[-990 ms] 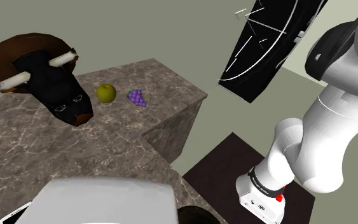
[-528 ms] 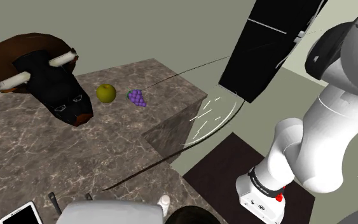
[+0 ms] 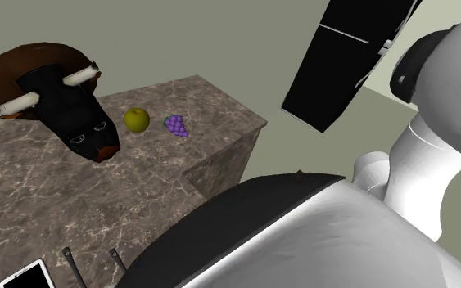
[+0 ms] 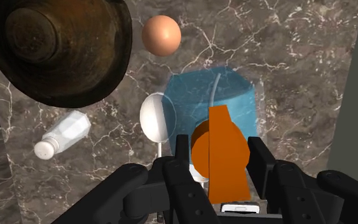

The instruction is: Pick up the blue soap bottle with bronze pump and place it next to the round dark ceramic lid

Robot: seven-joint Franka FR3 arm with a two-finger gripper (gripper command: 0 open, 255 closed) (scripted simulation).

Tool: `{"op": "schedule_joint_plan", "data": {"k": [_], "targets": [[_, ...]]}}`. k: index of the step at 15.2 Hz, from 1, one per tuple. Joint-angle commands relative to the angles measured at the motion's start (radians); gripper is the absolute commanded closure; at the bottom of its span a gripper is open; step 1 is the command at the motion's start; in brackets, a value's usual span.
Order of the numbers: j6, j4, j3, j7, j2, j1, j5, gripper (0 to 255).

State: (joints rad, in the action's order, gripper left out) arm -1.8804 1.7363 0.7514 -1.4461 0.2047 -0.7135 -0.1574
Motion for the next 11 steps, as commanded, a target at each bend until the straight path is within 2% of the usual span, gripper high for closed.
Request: {"op": "schedule_joint_plan", "data": {"k": [1,11], "targets": [[-0.025,0.022,-0.002,-0.002,0.003,0.001,-0.003,255],[-0.144,0.112,-0.013,-0.027,0.043,-0.006,-0.040,255]]}}
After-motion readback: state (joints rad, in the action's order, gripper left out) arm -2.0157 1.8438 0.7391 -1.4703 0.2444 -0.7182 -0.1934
